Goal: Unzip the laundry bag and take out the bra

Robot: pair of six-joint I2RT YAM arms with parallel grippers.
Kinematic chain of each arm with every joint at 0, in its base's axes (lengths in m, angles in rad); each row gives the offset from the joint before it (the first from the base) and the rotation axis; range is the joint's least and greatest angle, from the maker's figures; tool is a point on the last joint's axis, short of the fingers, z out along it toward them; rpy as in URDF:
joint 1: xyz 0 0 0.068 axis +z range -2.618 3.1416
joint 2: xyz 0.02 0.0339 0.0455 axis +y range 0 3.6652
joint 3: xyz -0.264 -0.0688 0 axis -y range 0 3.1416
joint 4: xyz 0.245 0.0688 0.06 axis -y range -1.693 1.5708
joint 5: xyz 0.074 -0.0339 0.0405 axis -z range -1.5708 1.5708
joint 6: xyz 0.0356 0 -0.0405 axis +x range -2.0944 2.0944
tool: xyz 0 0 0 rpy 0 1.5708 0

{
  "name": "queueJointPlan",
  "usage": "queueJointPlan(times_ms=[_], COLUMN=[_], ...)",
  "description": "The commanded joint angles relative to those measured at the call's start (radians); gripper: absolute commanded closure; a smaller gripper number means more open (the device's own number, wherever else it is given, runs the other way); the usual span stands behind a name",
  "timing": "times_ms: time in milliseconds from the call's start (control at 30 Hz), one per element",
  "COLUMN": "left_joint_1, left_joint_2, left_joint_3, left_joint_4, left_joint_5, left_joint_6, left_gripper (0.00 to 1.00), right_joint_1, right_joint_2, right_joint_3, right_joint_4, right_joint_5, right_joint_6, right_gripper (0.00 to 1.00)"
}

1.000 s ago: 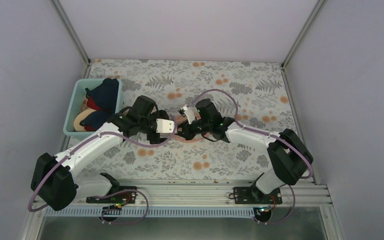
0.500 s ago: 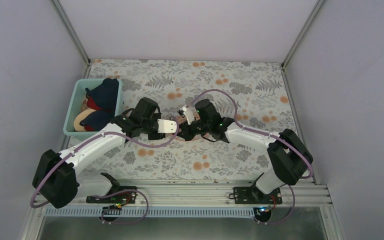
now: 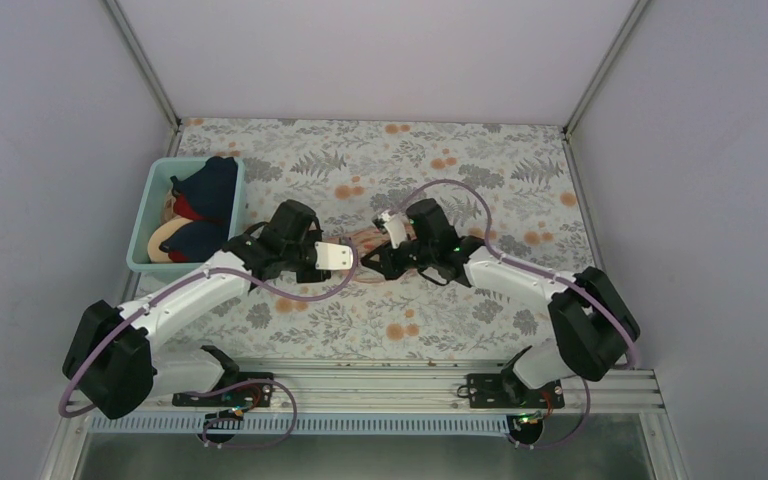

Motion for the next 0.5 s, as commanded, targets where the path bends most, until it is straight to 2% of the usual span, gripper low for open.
queueJointPlan(times_ms=[0, 300, 467], left_joint_1=[0.004, 0.019, 0.102], left_joint_2=[-0.017, -0.022, -0.018], left_joint_3=[-0.021, -0.051, -0.079], left_joint_4=[-0.016, 0.008, 0.078], left_joint_5=[-0.037, -0.077, -0.086], left_joint_6=[0.012, 0.035, 0.049], left_gripper=[0.98, 0.98, 0.98], right_joint_1=[-0.059, -0.136, -0.137], right_joint_2=[-0.065, -0.112, -0.1], right_joint_3=[-0.043, -0.081, -0.098], right_joint_4=[-0.03, -0.055, -0.028], right_joint_5=[0.035, 0.021, -0.01], right_joint_6=[-0.034, -0.06, -0.049], right_gripper=[0.96, 0.96, 0.96])
